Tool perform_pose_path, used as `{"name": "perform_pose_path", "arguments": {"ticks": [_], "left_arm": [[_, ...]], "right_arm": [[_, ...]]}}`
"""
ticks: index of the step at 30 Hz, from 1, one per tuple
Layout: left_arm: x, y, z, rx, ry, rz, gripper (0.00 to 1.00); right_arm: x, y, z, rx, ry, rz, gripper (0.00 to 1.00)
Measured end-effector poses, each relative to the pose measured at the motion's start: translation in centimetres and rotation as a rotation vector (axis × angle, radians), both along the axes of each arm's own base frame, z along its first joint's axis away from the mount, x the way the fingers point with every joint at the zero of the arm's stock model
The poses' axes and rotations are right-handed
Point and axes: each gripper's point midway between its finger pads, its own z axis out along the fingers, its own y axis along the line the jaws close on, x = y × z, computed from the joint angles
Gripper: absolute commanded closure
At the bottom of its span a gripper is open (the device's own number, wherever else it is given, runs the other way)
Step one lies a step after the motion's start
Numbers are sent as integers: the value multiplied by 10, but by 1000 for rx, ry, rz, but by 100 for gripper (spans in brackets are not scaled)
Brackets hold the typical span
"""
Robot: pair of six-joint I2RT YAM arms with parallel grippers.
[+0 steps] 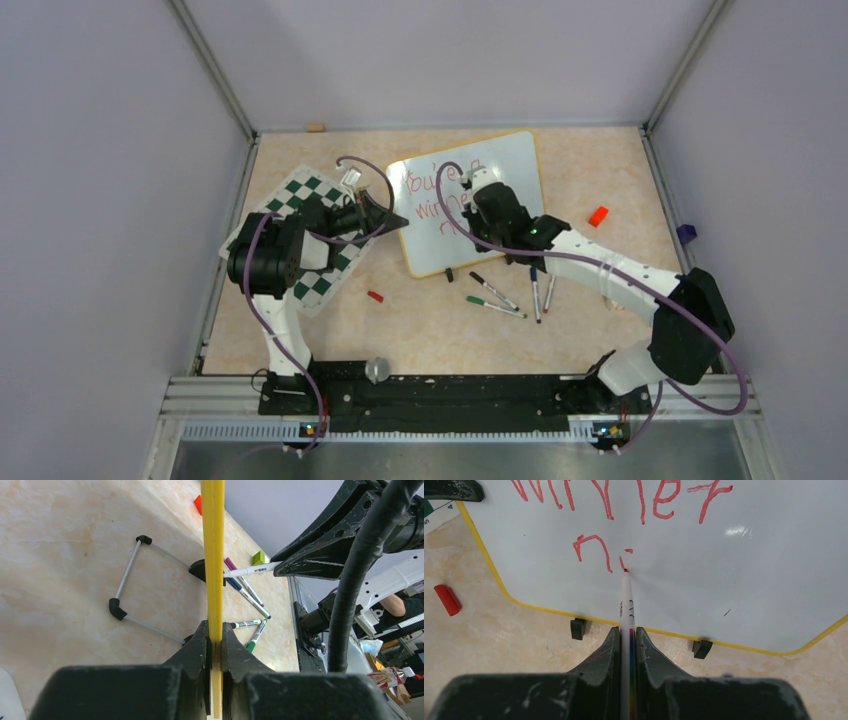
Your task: Write a sentence on the whiteboard
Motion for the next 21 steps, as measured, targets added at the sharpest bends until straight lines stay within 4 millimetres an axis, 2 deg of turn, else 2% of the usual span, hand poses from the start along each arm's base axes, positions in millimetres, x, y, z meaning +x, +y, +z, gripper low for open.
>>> {"name": "perform_pose_path", "arguments": {"ticks": [12,21], "left_arm": [[0,0,0,-1,0,2,100],[0,0,0,0,0,2,100]], "right_arm": [[3,-10,-1,-36,-9,-40,100],[16,-12,16,-30,-42,-64,100]]}}
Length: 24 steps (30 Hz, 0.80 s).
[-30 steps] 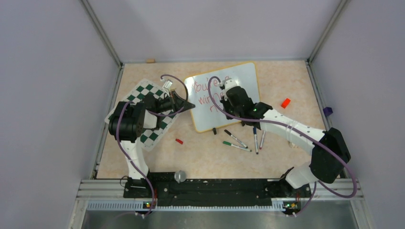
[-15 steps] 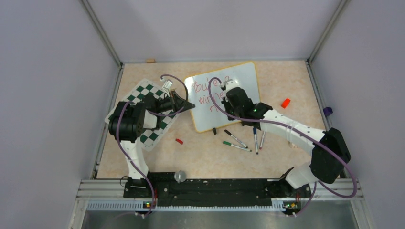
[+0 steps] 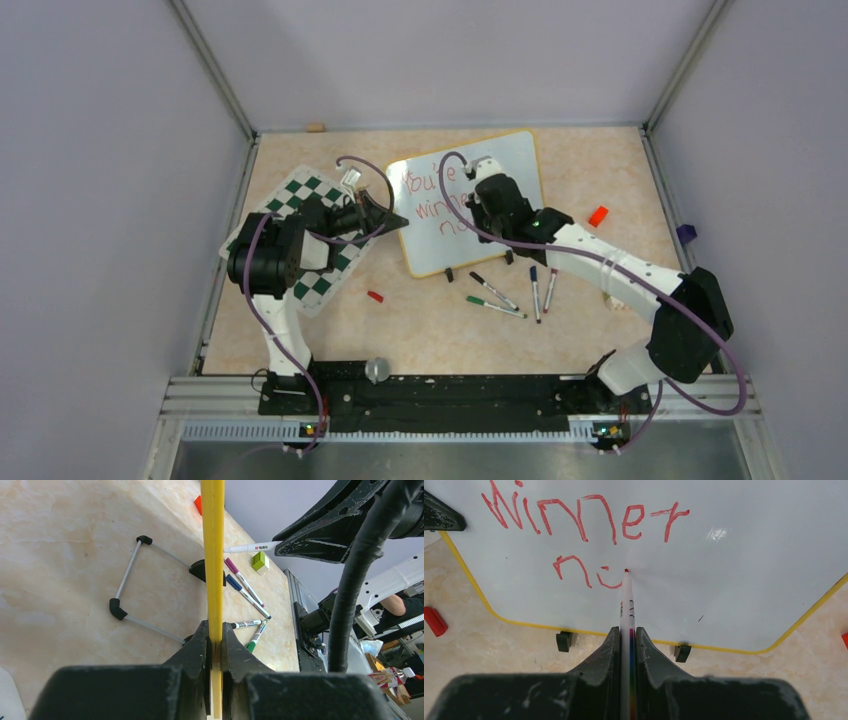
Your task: Write a sentence on the whiteboard
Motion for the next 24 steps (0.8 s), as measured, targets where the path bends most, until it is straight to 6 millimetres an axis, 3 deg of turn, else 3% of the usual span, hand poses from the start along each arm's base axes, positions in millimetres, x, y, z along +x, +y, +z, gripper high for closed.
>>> {"name": "perform_pose_path", "arguments": {"ticks": [24], "left_arm": [[0,0,0,1,-1,-2,100]], "right_arm": [[-1,18,5,74,9,66,100]]}}
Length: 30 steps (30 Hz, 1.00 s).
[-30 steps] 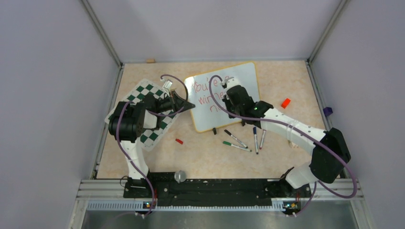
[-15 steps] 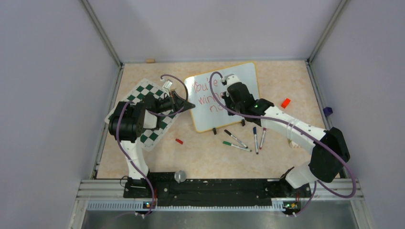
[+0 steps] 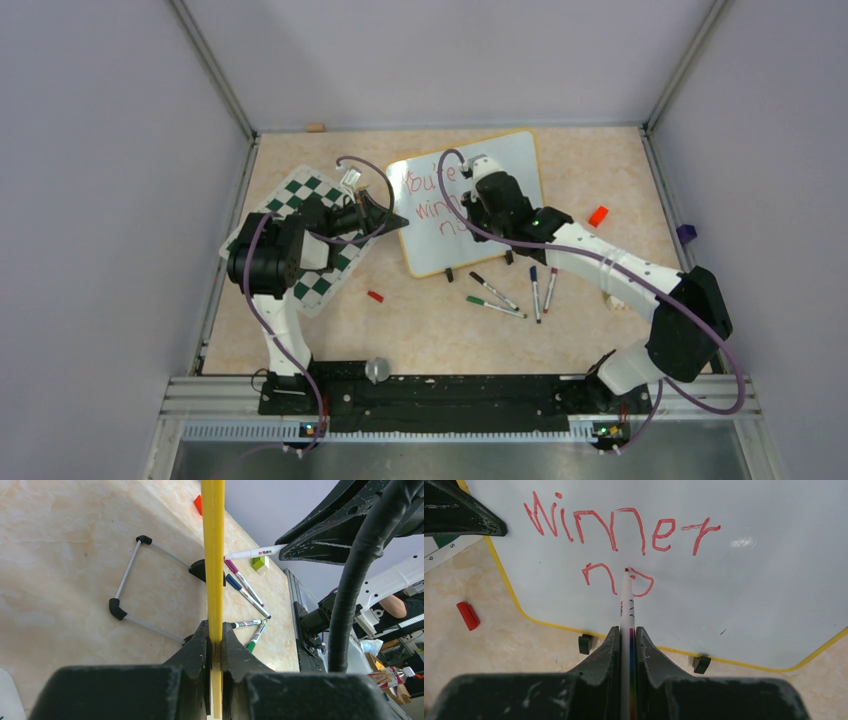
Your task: Write a sentence on the whiteboard
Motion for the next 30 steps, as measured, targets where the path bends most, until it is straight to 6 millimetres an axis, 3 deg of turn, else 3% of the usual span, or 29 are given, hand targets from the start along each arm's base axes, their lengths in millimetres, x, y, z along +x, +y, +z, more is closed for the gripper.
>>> {"name": "perform_pose_path", "arguments": {"ticks": [8,30], "left_arm": [[1,0,0,-1,3,4,100],[0,0,0,0,2,3,100]], "right_arm": [[-8,-2,-15,-8,39,9,100],[-8,-2,-10,6,30,7,100]]}}
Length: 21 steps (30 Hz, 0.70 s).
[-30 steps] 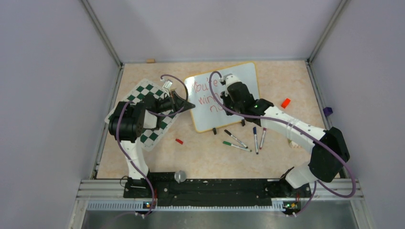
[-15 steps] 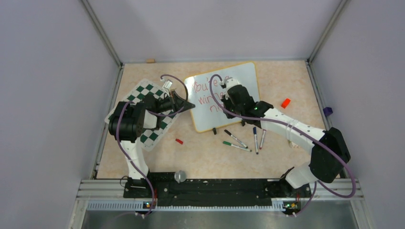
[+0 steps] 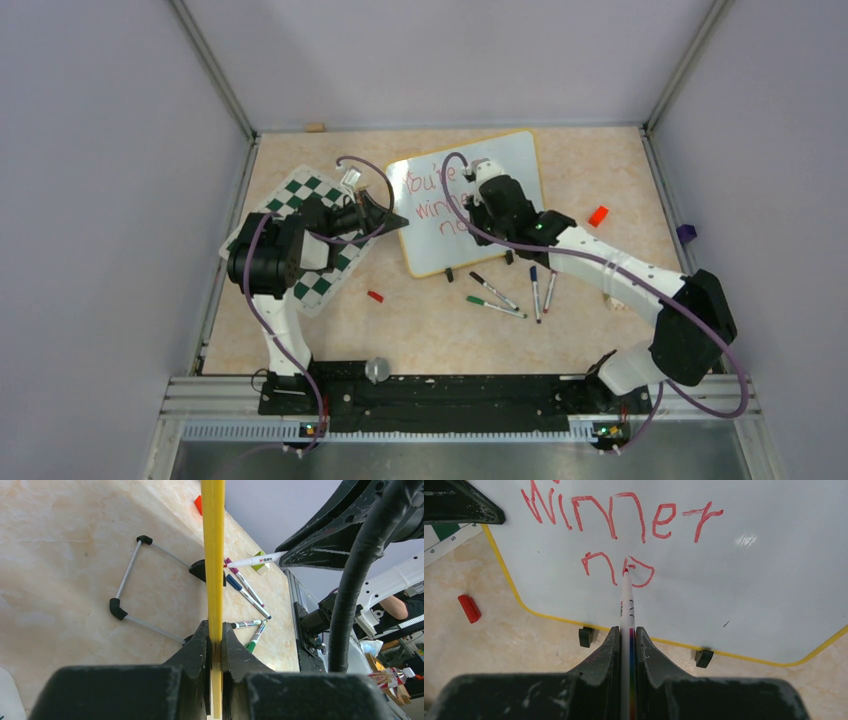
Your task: Write a sentence on the whiteboard
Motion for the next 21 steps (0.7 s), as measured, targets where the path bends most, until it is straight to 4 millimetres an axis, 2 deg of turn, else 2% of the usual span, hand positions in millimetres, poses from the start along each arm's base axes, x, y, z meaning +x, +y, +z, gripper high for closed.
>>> {"name": "perform_pose_path", "arguments": {"ticks": [10,21], "left_arm": [[0,0,0,0,0,0,100],[0,0,0,0,-2,-2,100]], "right_arm": [[7,-20,37,51,-86,-51,100],[10,-33,28,26,-71,-85,100]]}}
